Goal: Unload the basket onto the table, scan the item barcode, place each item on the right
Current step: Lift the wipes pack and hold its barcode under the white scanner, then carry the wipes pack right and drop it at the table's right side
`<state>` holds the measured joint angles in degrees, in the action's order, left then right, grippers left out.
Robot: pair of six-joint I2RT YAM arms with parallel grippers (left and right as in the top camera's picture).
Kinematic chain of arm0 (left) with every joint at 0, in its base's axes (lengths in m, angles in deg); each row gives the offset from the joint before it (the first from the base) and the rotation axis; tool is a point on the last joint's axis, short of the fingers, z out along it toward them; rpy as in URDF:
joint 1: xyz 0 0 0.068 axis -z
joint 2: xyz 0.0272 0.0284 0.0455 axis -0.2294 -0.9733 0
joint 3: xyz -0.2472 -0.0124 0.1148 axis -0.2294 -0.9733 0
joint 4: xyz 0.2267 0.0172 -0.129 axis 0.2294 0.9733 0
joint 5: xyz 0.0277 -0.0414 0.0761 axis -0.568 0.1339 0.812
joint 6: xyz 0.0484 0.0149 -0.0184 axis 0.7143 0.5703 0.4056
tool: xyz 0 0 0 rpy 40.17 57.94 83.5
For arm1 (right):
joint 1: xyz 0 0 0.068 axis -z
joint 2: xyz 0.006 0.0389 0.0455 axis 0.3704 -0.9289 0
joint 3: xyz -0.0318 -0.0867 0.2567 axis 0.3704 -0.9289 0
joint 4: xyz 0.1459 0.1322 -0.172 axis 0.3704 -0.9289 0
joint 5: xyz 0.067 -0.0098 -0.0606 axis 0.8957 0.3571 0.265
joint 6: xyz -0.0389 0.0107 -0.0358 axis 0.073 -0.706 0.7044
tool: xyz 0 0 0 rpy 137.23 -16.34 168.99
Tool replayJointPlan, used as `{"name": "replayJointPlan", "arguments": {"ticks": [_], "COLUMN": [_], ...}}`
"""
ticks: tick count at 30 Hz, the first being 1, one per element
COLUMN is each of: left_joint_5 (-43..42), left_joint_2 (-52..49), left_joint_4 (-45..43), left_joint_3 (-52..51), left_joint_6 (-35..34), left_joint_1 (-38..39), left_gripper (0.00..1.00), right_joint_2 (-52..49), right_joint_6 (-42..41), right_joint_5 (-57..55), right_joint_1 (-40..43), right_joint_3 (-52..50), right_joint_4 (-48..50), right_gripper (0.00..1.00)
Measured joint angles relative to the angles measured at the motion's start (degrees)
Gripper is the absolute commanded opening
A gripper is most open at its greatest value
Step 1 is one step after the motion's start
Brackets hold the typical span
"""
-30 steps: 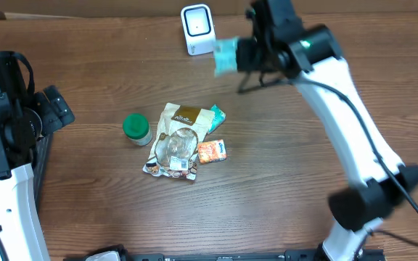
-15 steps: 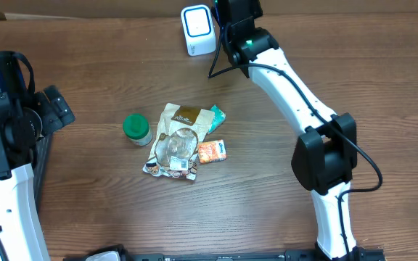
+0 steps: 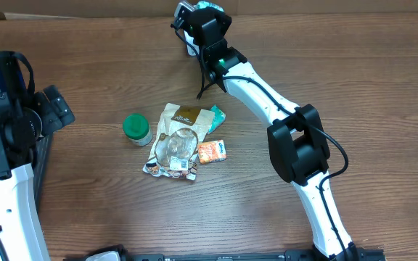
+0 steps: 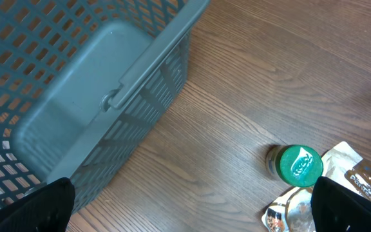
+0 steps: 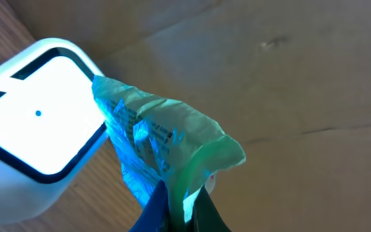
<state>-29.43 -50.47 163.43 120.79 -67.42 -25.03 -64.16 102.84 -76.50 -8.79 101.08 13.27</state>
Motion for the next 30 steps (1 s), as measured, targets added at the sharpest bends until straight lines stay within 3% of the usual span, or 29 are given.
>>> {"name": "replayJointPlan", "arguments": {"ticks": [10, 15, 19, 24, 25, 30], "left_joint_5": [0.0, 0.0, 0.0, 0.02, 0.0, 0.0], "left_joint_2": [0.0, 0.0, 0.0, 0.0, 0.0, 0.0], "left_joint_4": [0.0, 0.0, -0.02, 0.0, 0.0, 0.02], "left_joint_3": [0.0, 0.0, 0.0, 0.0, 0.0, 0.0], "left_joint_6": [0.0, 0.0, 0.0, 0.0, 0.0, 0.0], "left_joint_1": [0.0, 0.0, 0.0, 0.0, 0.0, 0.0], "left_gripper": [1.0, 1.0, 1.0, 1.0, 1.0, 1.0], "right_joint_2": [0.0, 2.73, 12.66, 33.2, 41.35, 46.53], "right_joint_6": [1.84, -2.97, -15.32, -36.0, -45.07, -61.27], "right_joint_5": [0.0, 2.03, 9.51, 29.49, 42.38, 60.33], "right_joint_1": [0.0, -0.17, 0.0, 6.14, 14.27, 38.86], "right_joint_3": [0.0, -0.07, -0.42, 0.26, 1.27, 1.84], "right_joint_4": [0.44, -10.27, -23.91, -39.39, -48.54, -69.92], "right_gripper": [0.04, 0.04, 0.04, 0.04, 0.04, 0.04]}}
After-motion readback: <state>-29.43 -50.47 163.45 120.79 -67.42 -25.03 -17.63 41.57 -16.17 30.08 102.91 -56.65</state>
